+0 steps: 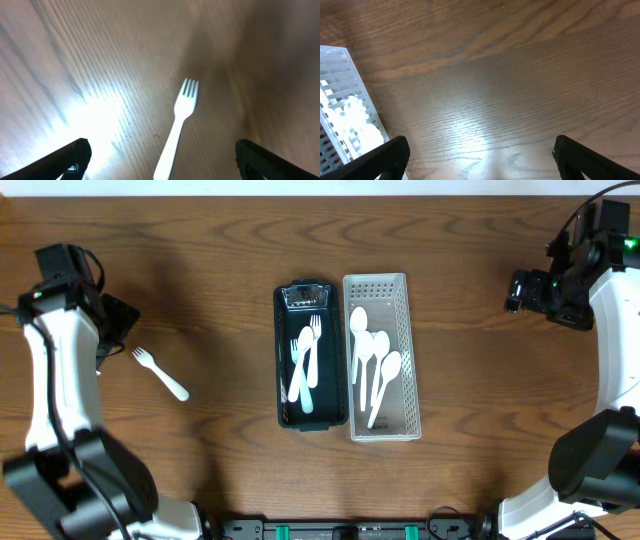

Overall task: Pack container
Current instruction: 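Move the left gripper to the last white fork and grasp it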

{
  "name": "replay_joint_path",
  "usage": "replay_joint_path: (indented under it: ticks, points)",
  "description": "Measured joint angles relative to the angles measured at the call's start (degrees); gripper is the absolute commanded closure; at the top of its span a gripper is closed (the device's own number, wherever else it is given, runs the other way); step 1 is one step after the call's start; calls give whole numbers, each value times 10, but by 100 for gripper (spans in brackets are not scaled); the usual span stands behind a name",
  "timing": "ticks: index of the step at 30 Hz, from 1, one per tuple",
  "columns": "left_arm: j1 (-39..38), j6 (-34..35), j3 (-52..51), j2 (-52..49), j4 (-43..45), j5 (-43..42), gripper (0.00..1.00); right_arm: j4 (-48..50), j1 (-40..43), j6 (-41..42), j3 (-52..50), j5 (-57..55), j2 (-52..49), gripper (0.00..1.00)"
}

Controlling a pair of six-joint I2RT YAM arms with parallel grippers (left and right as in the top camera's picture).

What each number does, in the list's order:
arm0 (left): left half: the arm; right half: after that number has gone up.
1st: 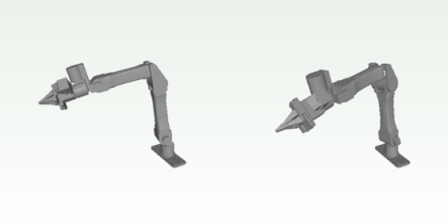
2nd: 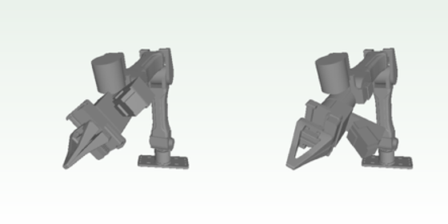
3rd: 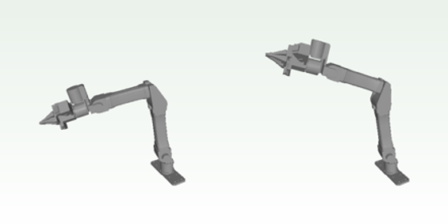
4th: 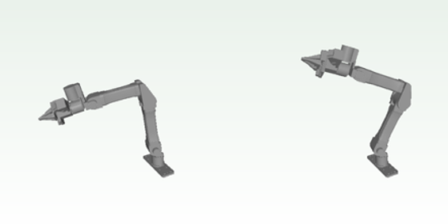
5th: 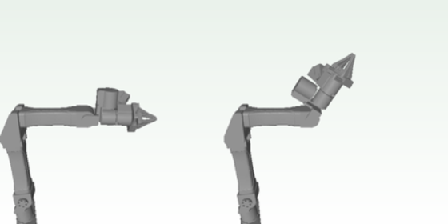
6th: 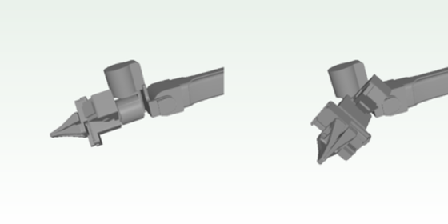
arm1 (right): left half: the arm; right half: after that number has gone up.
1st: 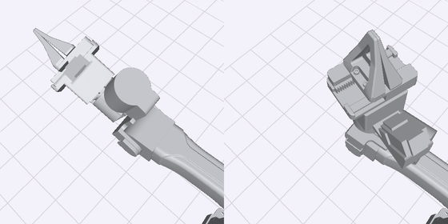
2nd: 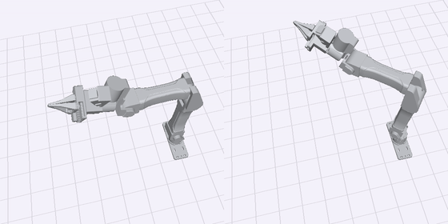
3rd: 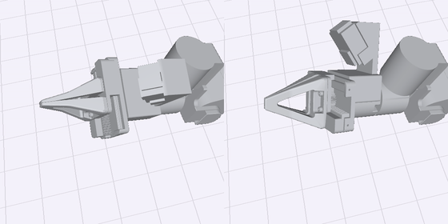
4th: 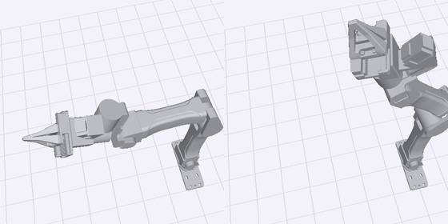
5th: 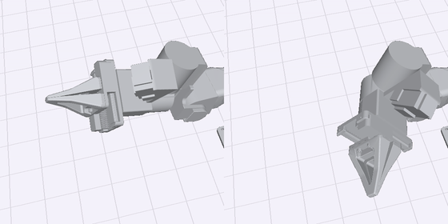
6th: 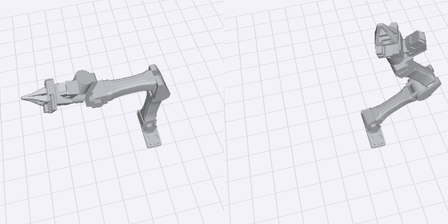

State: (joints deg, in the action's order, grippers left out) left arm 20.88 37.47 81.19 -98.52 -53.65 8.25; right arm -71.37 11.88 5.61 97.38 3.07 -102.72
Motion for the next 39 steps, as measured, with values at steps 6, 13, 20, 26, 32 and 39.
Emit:
replay_joint_path:
  ticks: [6,13,20,26,32,39]
  points:
    - [-1,38,-2,-105,24,-22,5,-1,0,0,0,0,0,5]
    - [-3,52,-2,-172,49,-26,5,-2,0,0,0,0,0,4]
    - [-4,56,-2,-199,80,-31,5,-7,0,0,0,0,0,5]
    - [-12,25,-2,-202,109,-32,8,-8,0,0,0,0,0,5]
    - [-25,5,-2,-203,117,-32,31,-9,0,0,0,0,0,5]
    - [-27,0,-2,-203,116,-34,31,-14,0,0,0,0,0,5]
